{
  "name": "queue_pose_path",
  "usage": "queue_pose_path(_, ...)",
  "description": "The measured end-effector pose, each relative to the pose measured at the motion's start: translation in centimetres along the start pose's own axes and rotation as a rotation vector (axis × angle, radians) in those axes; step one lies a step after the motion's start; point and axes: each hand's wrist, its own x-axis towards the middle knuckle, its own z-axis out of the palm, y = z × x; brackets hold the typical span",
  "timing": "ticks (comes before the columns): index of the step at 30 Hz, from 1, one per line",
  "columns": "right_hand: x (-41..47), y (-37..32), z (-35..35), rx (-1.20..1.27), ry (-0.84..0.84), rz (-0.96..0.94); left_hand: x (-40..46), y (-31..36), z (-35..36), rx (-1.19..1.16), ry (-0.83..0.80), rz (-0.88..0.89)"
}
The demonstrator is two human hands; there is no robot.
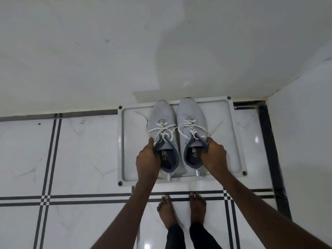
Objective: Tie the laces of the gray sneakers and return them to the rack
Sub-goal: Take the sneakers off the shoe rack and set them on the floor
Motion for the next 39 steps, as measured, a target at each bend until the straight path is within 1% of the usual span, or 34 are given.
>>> queue_pose_path(4, -1.5, -0.2, -1.7, -0.020, 0.027, -0.024, -2.2, 1.2, -1.7, -0.032, 0.061, 0.007)
queue_pose_path(9, -5.5, -0.1, -5.0, -0.025, 0.107, -0.124, -6.5, 2.3, -4.4, -0.099, 0.130, 0.031)
queue_pose_path(14, -11.6, 1.2, -7.7, -0.006, 0.173, -0.180, -12.7, 2.5, -6.5, -0.161, 0.188, 0.095)
queue_pose_path(17, -16.6, 2.7, -8.3, 0.017, 0.188, -0.192, -17.4, 1.4, -7.1, -0.202, 0.185, 0.147)
queue_pose_path(20, -21.9, 4.6, -7.8, 0.033, 0.219, -0.181, -22.0, -0.6, -6.9, -0.163, 0.182, 0.185)
queue_pose_path(25, -29.8, 8.8, -3.4, 0.045, 0.186, -0.146, -29.6, -5.3, -4.0, -0.165, 0.145, 0.164)
queue_pose_path(29, -32.6, 12.9, 1.7, 0.040, 0.126, -0.097, -32.7, -9.9, 1.1, -0.172, 0.090, 0.123)
queue_pose_path(34, -32.1, 18.8, 10.4, 0.038, 0.069, -0.048, -33.4, -15.7, 10.1, -0.132, 0.048, 0.048)
queue_pose_path(39, -28.0, 24.2, 21.5, 0.014, 0.030, -0.030, -29.4, -22.1, 21.3, -0.123, 0.003, 0.002)
